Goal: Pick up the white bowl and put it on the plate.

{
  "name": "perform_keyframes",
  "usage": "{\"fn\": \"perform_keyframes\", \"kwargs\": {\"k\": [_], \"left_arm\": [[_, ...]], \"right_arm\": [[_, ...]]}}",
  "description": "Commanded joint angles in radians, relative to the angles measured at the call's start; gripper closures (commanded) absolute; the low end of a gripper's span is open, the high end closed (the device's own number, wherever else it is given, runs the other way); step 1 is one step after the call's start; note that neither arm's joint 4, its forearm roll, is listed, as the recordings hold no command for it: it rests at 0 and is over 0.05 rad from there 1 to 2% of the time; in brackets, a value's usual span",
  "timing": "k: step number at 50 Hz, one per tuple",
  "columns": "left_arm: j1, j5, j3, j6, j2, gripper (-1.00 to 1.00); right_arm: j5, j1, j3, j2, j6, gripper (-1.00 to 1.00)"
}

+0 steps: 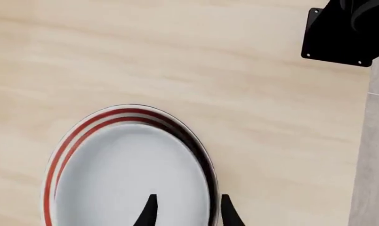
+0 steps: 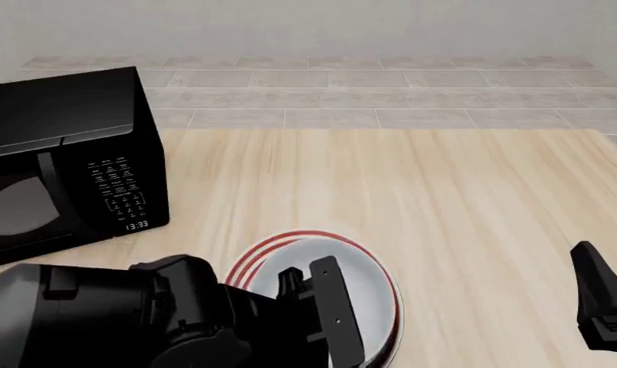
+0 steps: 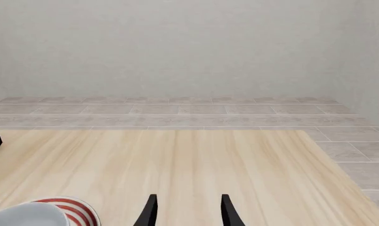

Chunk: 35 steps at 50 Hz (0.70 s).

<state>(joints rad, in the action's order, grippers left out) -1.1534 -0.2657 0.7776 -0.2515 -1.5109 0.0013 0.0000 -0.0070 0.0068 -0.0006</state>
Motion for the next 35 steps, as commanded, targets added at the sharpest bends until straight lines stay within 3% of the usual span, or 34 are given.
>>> {"fn": "perform_keyframes", "kwargs": {"k": [1,14,35], "left_arm": [[-0.003,-0.010,0.000,0.006,0.011,-1.00],[0.005,-0.067,0.009,-0.012,0.062,-1.00],[0.033,-0.204,-0.016,-0.043,0.258,-1.00]], "right_arm": [[-0.004,0.000,0.004,0.000,0.000,-1.00],[-0.004,0.000,0.004,0.000,0.000,-1.00],[-0.004,0.000,0.004,0.000,0.000,-1.00]]}}
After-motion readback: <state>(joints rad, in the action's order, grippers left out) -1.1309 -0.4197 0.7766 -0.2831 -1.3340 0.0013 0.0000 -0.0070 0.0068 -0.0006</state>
